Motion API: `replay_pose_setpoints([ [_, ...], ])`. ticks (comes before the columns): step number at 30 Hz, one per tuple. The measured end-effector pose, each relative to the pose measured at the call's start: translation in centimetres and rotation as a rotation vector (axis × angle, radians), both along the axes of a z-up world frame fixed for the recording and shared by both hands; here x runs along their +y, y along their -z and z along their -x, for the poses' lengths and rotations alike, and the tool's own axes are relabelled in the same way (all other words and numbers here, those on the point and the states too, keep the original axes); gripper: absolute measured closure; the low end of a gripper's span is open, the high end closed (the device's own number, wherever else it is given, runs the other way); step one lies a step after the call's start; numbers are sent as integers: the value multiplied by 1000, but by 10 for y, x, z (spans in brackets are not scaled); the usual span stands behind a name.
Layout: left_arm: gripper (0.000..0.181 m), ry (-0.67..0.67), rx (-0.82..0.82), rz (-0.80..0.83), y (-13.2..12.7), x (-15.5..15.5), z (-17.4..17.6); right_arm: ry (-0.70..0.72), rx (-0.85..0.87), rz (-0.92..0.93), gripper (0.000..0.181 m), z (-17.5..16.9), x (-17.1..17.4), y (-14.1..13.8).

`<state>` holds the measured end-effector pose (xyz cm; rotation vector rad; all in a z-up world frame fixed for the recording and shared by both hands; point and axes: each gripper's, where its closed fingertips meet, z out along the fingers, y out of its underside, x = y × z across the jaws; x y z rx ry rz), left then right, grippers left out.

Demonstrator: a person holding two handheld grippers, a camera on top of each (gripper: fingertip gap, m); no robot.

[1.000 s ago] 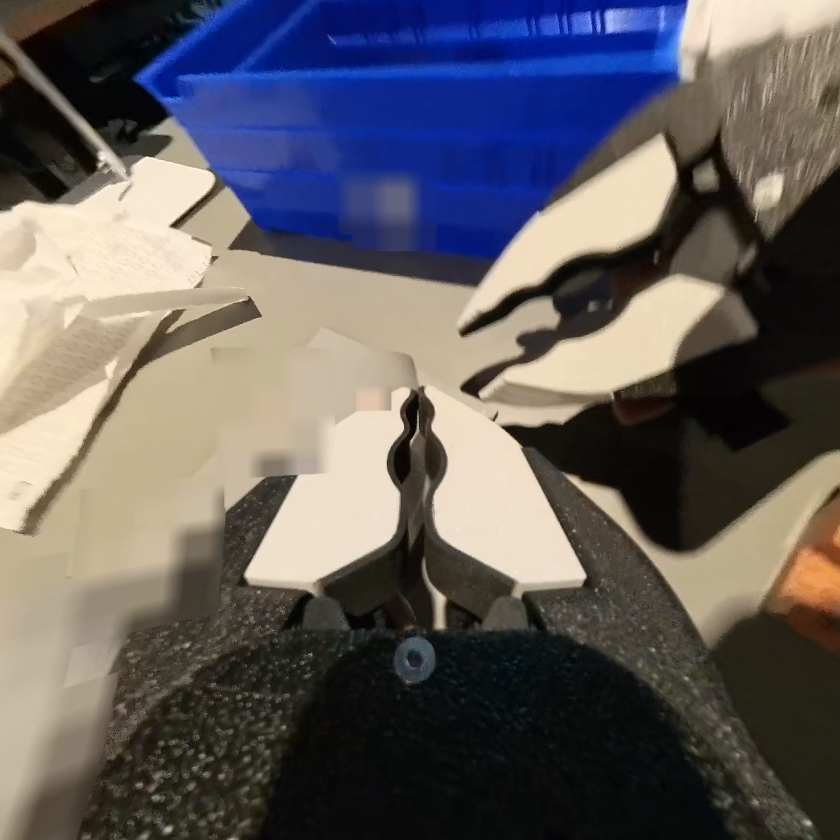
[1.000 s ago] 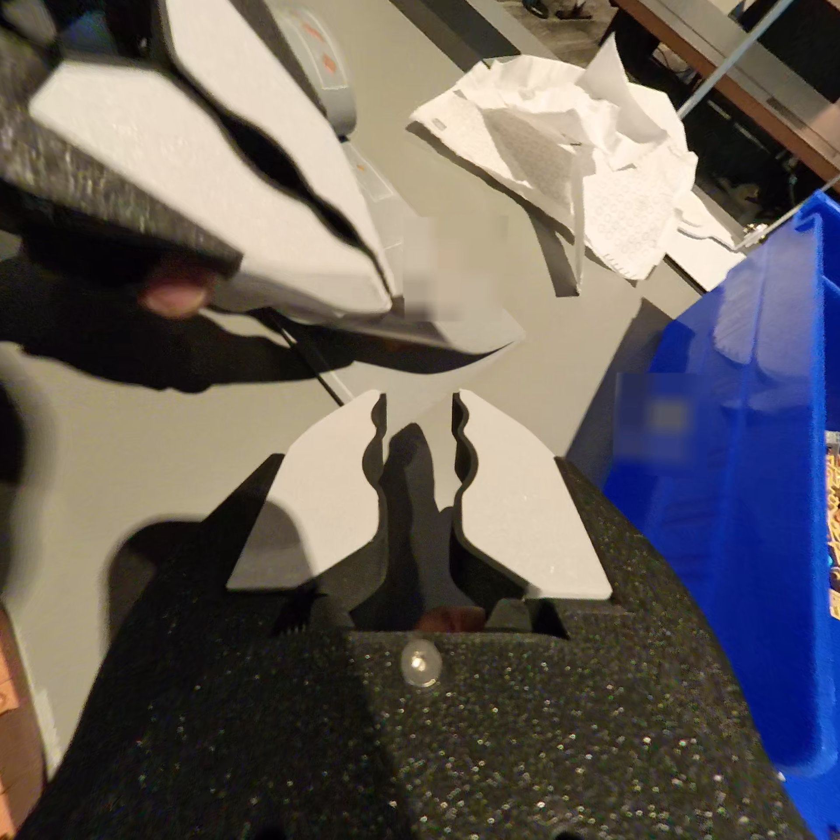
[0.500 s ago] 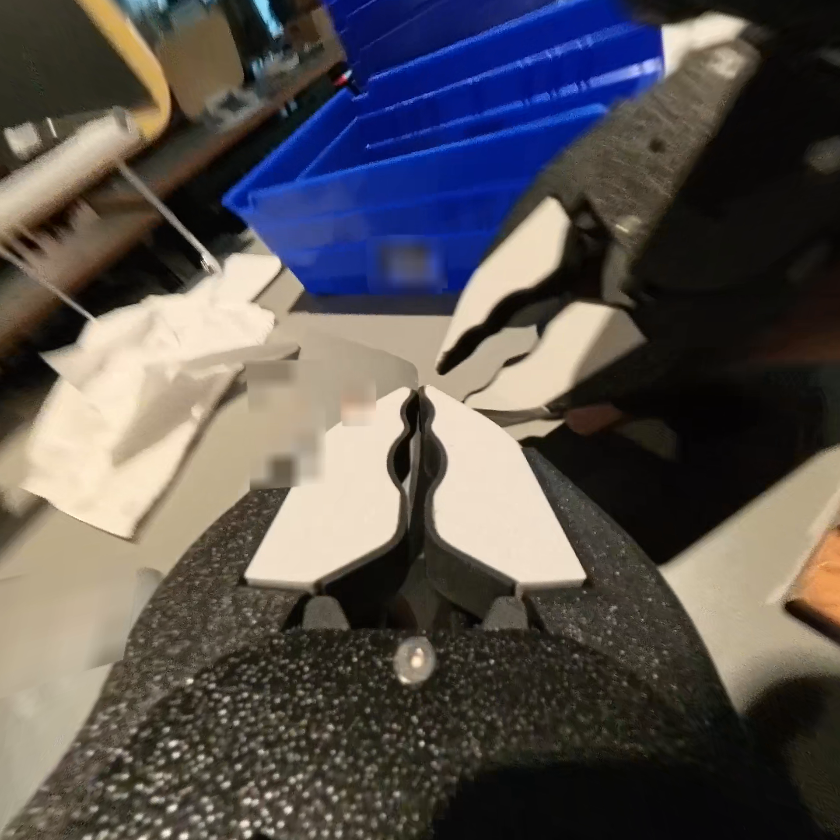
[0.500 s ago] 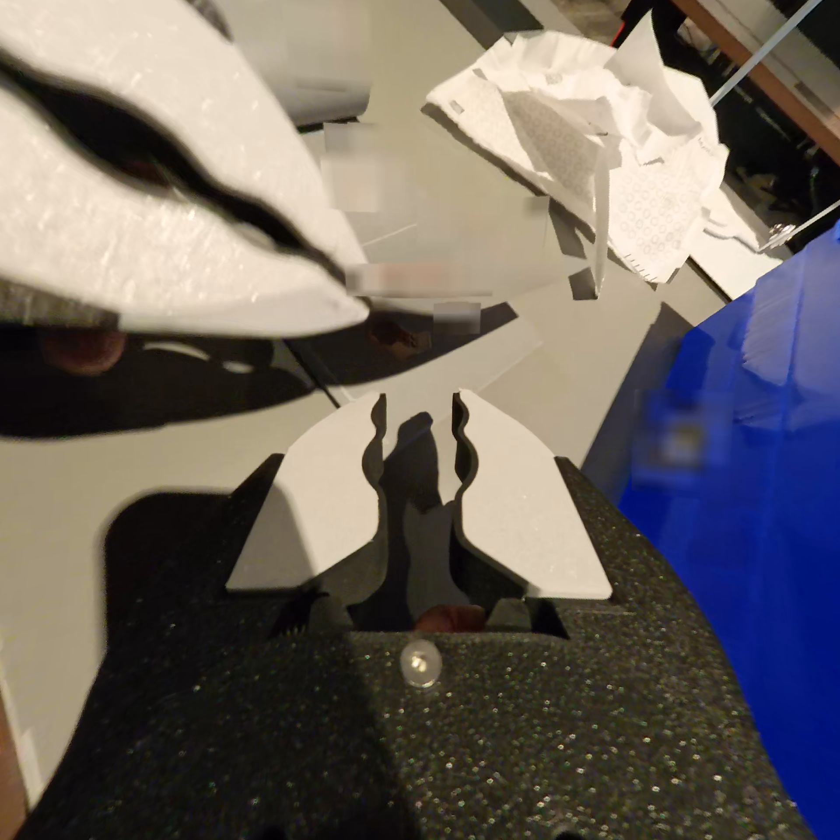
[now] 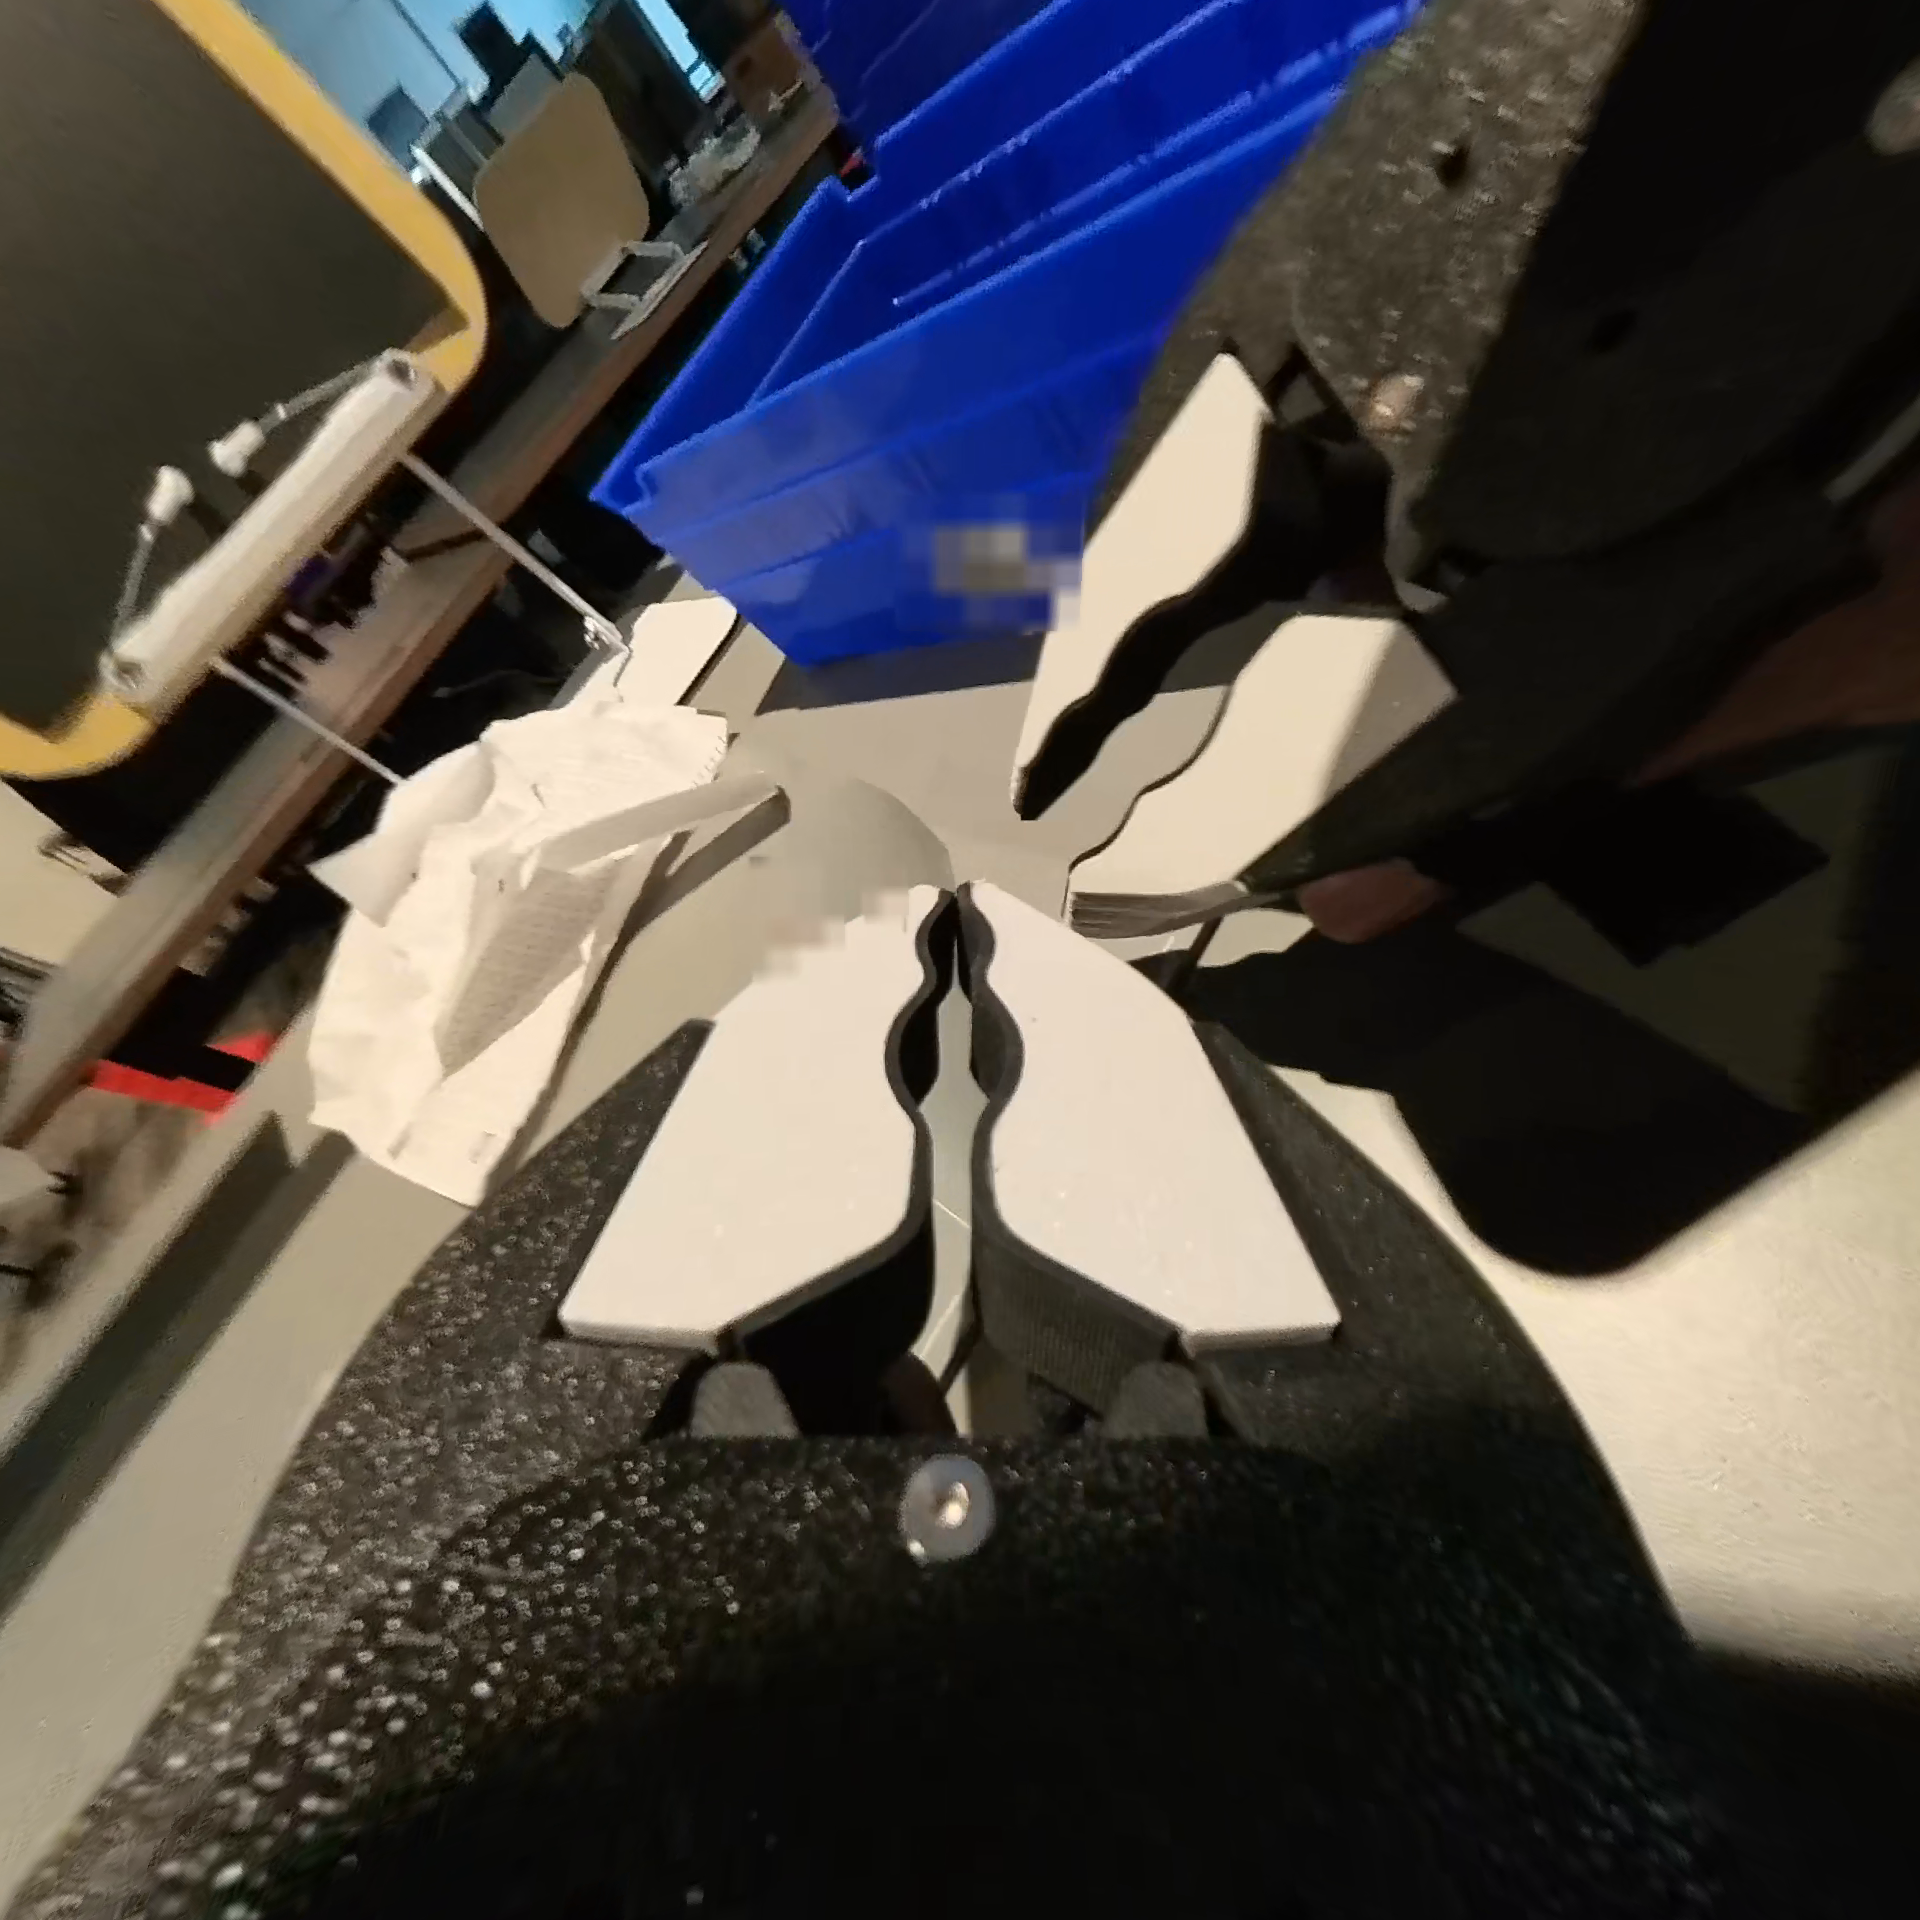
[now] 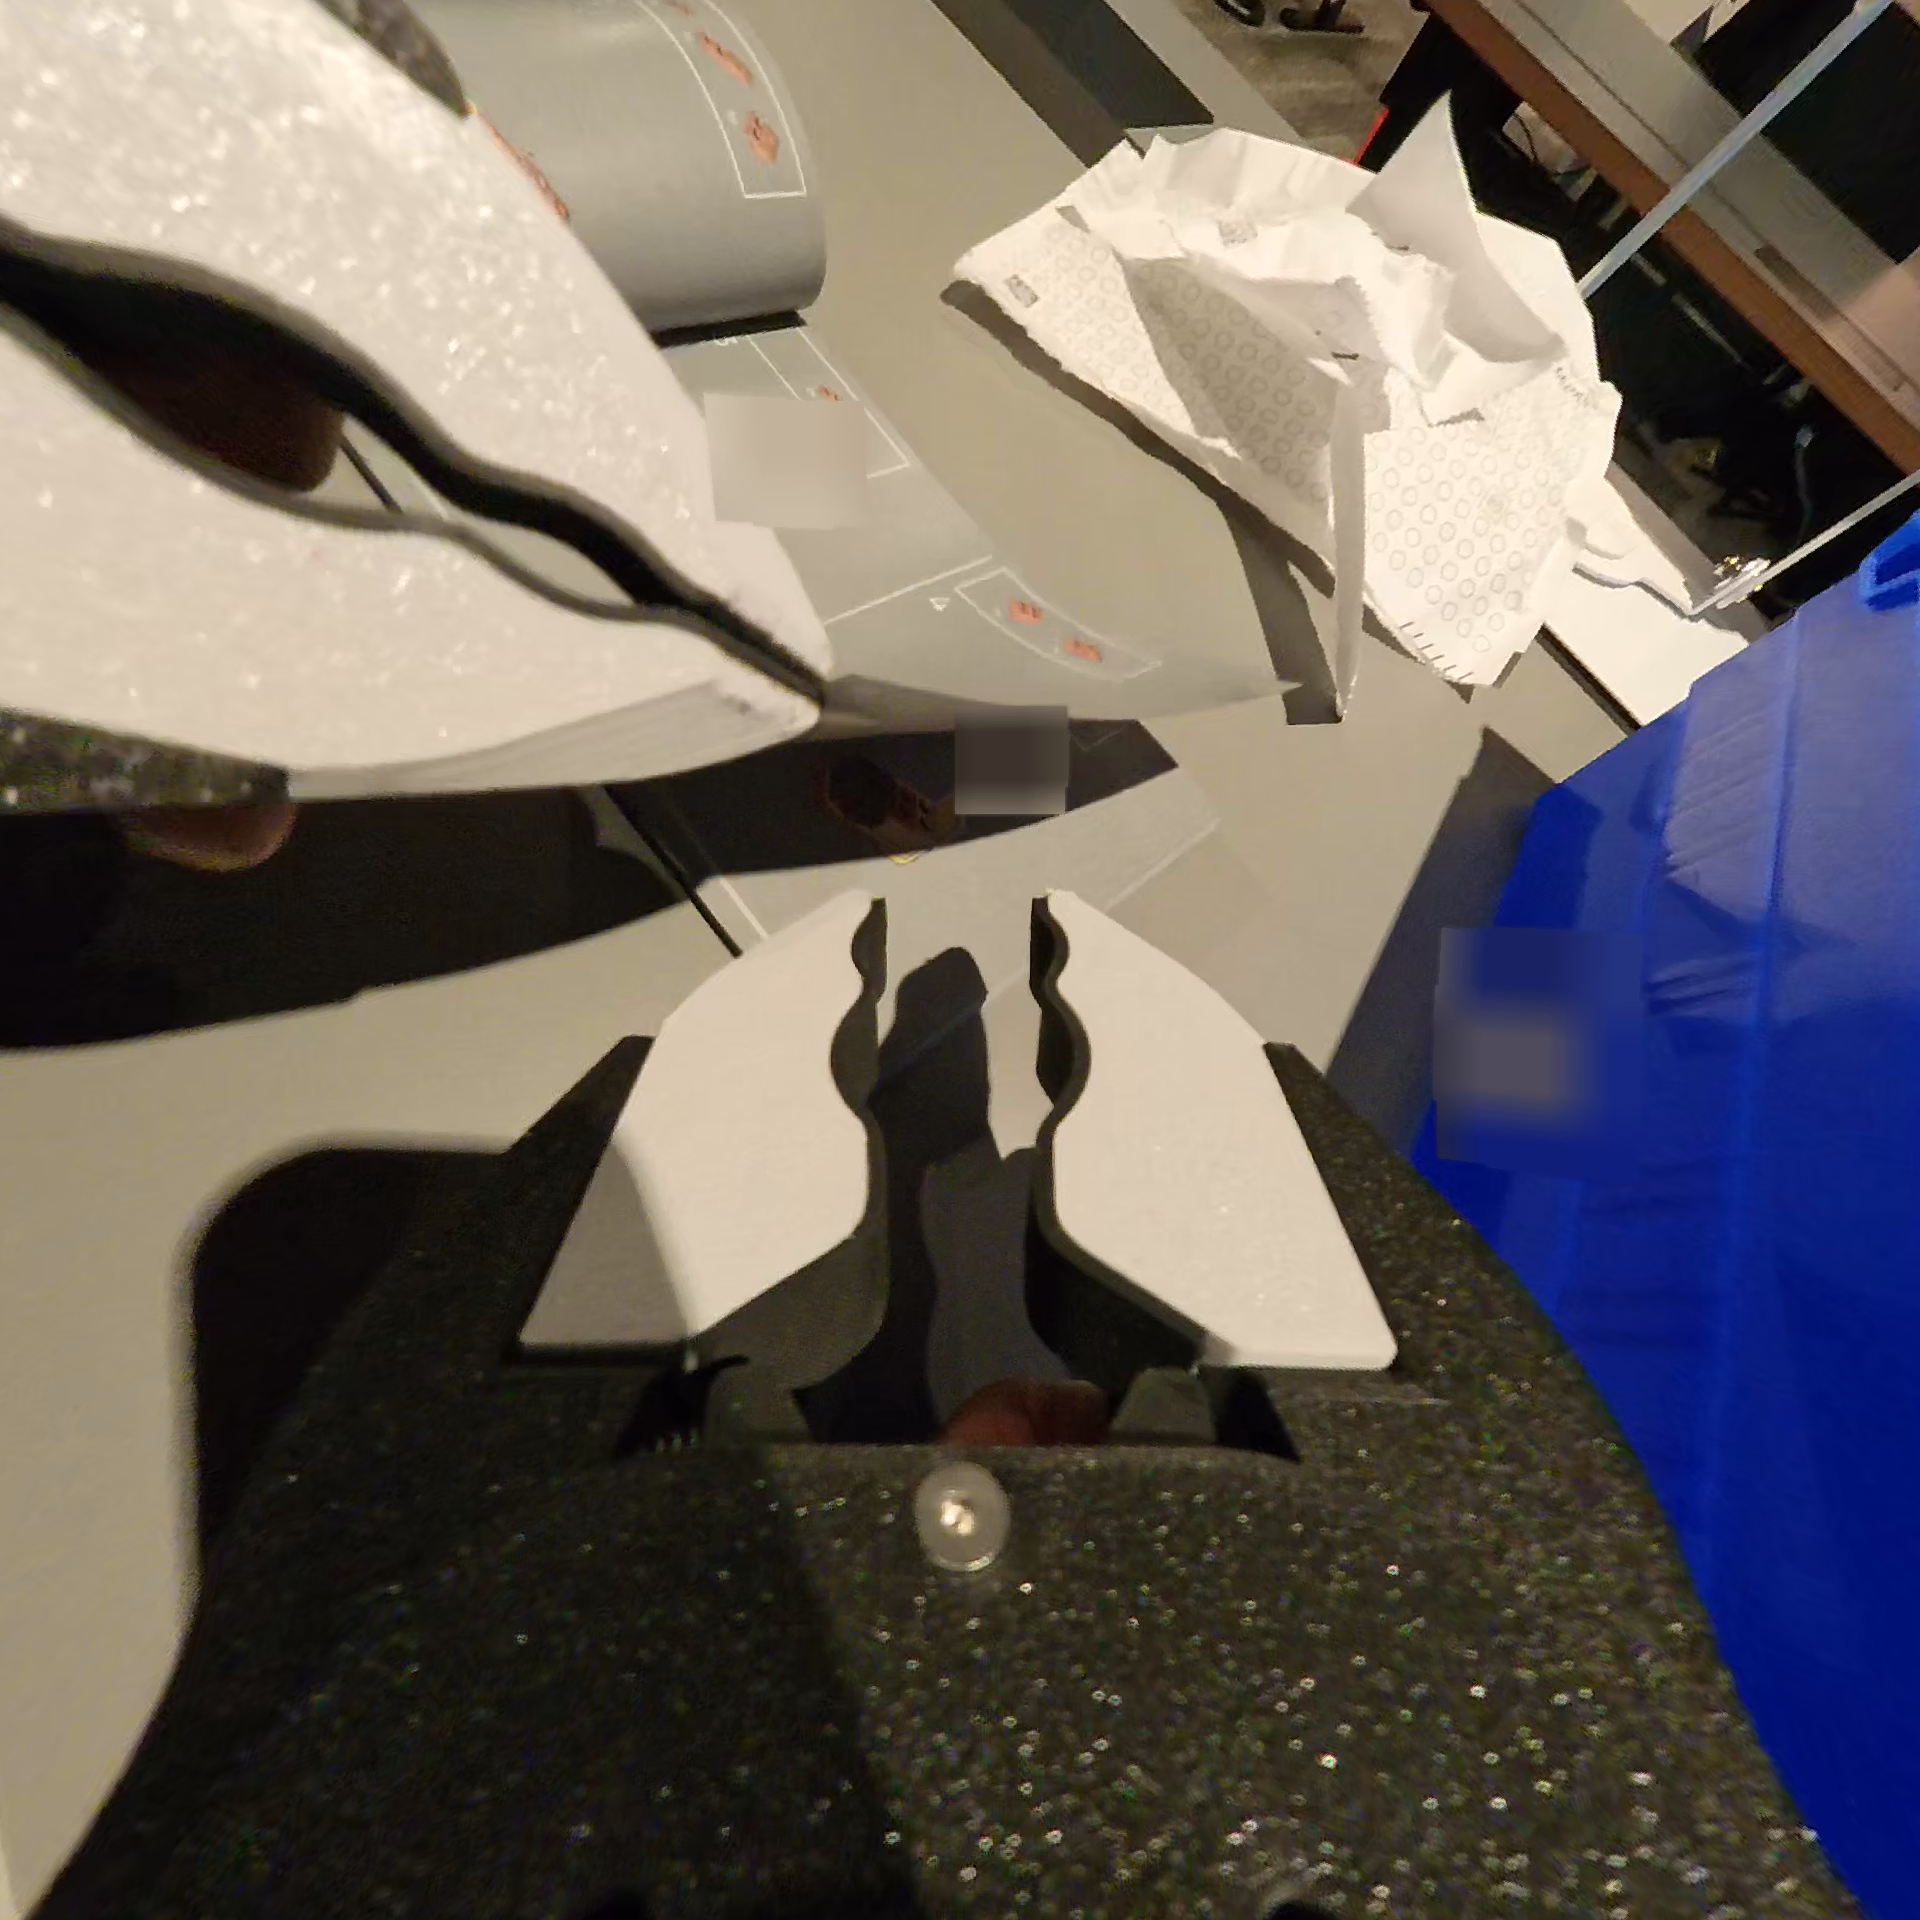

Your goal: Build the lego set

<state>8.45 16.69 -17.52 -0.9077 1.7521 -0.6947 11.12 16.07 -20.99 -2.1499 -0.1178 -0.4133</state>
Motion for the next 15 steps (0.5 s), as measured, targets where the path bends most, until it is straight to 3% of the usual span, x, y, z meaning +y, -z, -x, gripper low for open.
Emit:
replay_pose_setpoints([
  [7,181,-22,-3,173,-4,5,-2,-19,6,-8,156,3,-1,-1],
  [12,181,-68,-14,690,-14,20,-1,-25,22,-22,156,4,-2,-3],
  [15,181,-93,-34,903,-17,34,2,-31,26,-21,156,6,-2,-3],
])
